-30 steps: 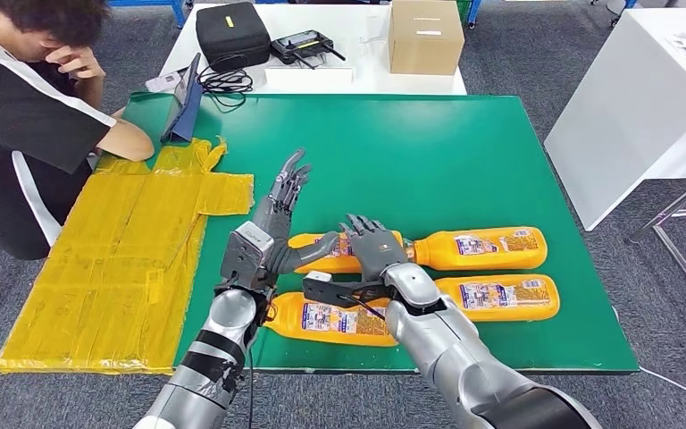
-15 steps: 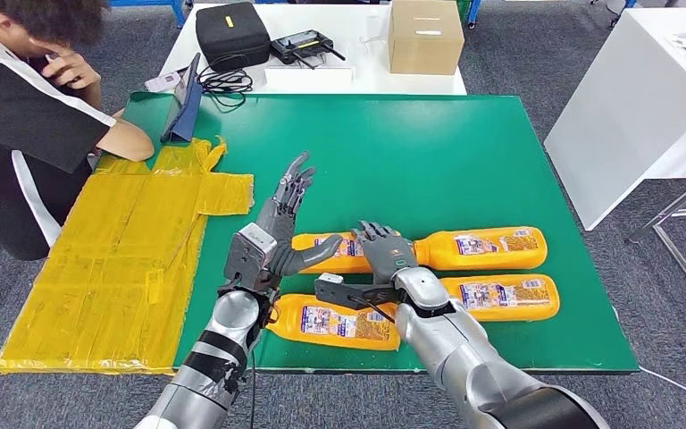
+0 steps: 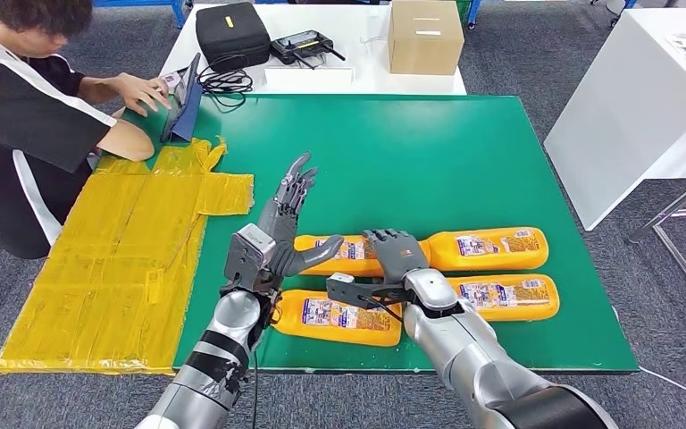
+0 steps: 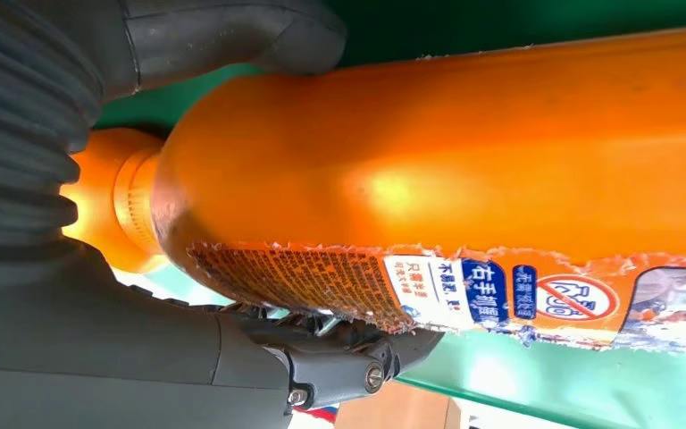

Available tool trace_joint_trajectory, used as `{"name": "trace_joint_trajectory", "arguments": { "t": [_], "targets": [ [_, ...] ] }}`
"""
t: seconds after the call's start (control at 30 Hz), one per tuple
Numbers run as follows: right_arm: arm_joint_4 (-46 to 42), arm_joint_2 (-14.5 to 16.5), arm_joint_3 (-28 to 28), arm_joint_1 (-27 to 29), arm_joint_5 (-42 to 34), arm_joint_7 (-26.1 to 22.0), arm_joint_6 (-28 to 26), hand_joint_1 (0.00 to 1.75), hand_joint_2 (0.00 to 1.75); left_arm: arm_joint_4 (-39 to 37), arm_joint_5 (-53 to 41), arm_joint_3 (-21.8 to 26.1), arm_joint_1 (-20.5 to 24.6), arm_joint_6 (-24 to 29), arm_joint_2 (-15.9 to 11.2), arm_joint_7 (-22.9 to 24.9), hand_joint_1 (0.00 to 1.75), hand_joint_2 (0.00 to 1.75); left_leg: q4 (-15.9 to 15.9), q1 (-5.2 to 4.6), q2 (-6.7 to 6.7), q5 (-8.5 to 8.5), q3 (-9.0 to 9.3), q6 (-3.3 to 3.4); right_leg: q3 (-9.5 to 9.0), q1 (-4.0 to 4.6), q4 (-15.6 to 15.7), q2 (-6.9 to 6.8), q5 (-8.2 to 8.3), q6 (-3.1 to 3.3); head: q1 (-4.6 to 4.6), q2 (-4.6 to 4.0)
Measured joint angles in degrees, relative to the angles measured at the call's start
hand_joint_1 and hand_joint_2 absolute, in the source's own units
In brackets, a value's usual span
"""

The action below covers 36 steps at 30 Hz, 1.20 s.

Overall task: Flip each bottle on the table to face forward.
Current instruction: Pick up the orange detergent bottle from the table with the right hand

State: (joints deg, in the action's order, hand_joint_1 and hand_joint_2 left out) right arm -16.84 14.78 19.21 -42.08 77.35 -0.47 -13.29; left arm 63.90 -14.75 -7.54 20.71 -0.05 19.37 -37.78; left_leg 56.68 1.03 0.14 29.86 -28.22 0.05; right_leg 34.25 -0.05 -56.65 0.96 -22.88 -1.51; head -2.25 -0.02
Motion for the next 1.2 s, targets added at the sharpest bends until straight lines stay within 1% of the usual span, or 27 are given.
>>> {"name": "trace_joint_trajectory", "arguments": {
  "t": [0.3, 0.57, 0.63, 0.7, 0.8, 0.87, 1.0, 1.2],
  "targets": [
    [0.04, -0.06, 0.0, 0.01, 1.76, 0.84, -0.38, 1.74, 1.75, -0.03, 0.54, -0.17, 0.01, -0.05, 0.28, -0.22, 0.0, 1.75, 0.0, 0.0, 0.0, 0.0, 0.04, 0.0, -0.02, 0.0, 0.0, 0.0, 0.0, 0.0, 0.0, 0.0],
    [0.13, -0.2, 0.0, 0.42, 3.02, 1.75, -2.9, 1.75, 1.75, -0.03, 0.64, -0.22, -0.1, -0.05, 0.28, -0.25, 0.0, 1.75, 0.0, -0.01, -0.01, 0.0, 0.03, 0.0, -0.03, 0.0, 0.0, 0.0, 0.0, 0.0, 0.0, 0.0],
    [0.14, -0.23, -0.04, 0.46, 2.88, 1.98, -4.48, 1.75, 1.75, -0.03, 0.69, -0.22, -0.13, -0.01, 0.28, -0.25, 0.0, 1.75, 0.0, -0.01, -0.01, 0.0, 0.03, 0.0, -0.03, 0.0, 0.0, 0.0, 0.0, 0.0, 0.0, 0.0],
    [0.14, -0.25, -0.46, 0.68, 1.77, 1.59, -7.51, 1.75, 1.75, -0.01, 0.75, -0.21, -0.29, 0.1, 0.28, -0.25, 0.0, 1.75, 0.0, -0.01, -0.02, 0.0, 0.0, 0.0, -0.03, 0.0, 0.0, -0.01, 0.0, 0.0, 0.0, 0.0],
    [0.11, -0.23, -2.84, 1.2, -2.14, -1.38, -13.95, 1.75, 1.75, 0.22, 0.84, -0.13, -0.86, 0.61, 0.28, -0.25, 0.0, 1.75, 0.0, 0.0, -0.02, 0.0, -0.05, 0.0, -0.02, -0.02, -0.01, -0.02, 0.0, 0.0, -0.01, 0.0],
    [0.02, -0.2, -4.59, 1.25, -3.67, -2.79, -16.23, 1.75, 1.75, 0.45, 0.87, -0.03, -1.21, 0.87, 0.28, -0.25, 0.0, 1.75, 0.0, 0.0, -0.02, 0.0, -0.05, 0.0, -0.01, -0.02, -0.01, -0.02, 0.0, 0.0, -0.01, 0.0],
    [-0.04, -0.16, -6.41, 1.27, -4.19, -3.28, -16.7, 1.75, 1.75, 0.55, 0.87, 0.06, -1.53, 0.91, 0.28, -0.24, 0.0, 1.75, 0.0, 0.01, -0.05, 0.0, -0.06, 0.0, -0.01, -0.01, -0.01, -0.05, 0.0, 0.0, -0.01, 0.0],
    [-0.03, -0.09, -7.43, 1.28, -4.24, -3.59, -16.7, 1.75, 1.75, 0.61, 0.87, 0.08, -1.63, 0.91, 0.28, -0.23, 0.0, 1.75, 0.0, 0.01, -0.05, 0.0, -0.06, 0.0, -0.01, -0.01, -0.01, -0.05, 0.0, 0.0, 0.0, 0.0]
  ]
}}
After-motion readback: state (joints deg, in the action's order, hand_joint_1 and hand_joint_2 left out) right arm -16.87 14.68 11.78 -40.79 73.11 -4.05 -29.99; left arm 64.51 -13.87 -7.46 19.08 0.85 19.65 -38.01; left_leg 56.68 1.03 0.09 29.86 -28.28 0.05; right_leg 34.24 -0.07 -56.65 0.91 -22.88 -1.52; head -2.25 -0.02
